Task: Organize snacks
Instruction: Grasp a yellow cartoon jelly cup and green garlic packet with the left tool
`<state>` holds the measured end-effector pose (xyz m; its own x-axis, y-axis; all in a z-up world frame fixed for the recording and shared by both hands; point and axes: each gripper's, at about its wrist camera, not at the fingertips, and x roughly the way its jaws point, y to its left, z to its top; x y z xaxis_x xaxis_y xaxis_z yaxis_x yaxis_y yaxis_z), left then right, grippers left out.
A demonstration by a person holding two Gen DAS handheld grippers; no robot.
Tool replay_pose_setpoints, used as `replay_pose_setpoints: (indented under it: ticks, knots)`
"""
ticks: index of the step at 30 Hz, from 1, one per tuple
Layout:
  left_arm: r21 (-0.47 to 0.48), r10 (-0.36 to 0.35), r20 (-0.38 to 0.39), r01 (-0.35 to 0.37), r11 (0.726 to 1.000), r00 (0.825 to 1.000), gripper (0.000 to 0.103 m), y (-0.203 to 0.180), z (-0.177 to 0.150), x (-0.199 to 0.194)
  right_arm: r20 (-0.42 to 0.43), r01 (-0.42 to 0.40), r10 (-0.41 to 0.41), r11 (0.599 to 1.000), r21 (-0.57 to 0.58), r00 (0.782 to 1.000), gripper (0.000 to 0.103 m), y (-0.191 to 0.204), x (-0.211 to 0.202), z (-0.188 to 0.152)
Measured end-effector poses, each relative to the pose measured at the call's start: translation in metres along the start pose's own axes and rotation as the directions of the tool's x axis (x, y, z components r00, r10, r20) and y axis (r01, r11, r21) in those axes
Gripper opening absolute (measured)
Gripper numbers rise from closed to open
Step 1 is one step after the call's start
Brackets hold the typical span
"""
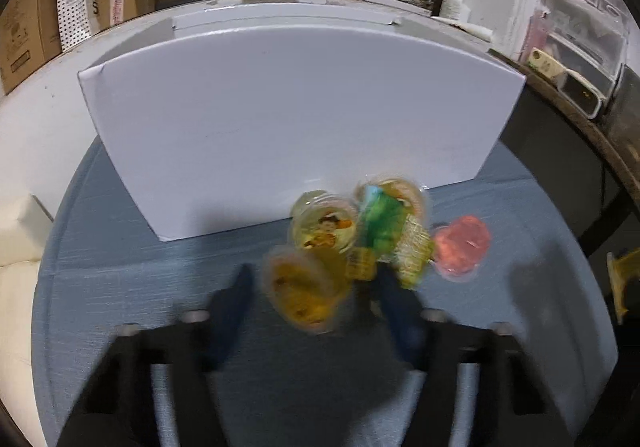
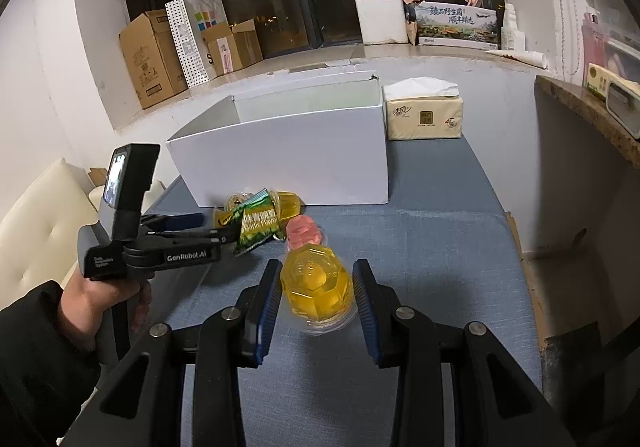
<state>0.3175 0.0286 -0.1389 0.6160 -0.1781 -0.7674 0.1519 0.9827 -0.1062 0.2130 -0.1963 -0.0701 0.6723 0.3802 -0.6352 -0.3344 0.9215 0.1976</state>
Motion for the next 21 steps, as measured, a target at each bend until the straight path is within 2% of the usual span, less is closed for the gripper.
replay_pose_setpoints:
  ticks: [1,5,12,16,21]
  knots:
    - [0.003,-0.012,0.000,0.012,1.000,1.000,0.047,0.000,0.000,-0.001,-0.002,-0.004,0.004,1.000,0.000,1.000,0.039,0.001,0.001,0.000]
    - [-0.009,-0.043,0.002,0.043,0.999,0.999,0.039,0.002,-0.003,-0.008,0.003,-0.008,0.008,1.000,-0.004,1.000,0.039,0.004,-0.002,0.000]
    - [-0.019,-0.058,0.040,0.058,0.998,0.998,0.039,0.004,-0.021,-0.037,0.010,-0.019,0.019,1.000,-0.015,1.000,0.039,0.011,-0.005,0.000]
    - [0.013,-0.042,0.033,0.042,0.999,0.999,0.039,0.004,-0.032,-0.052,0.012,-0.033,0.034,0.999,-0.025,0.999,0.039,0.018,-0.006,0.000]
    - [-0.009,-0.035,-0.018,0.034,0.999,0.999,0.042,0.010,-0.045,-0.048,0.003,-0.049,0.049,0.998,-0.037,0.999,0.039,0.027,-0.005,-0.003]
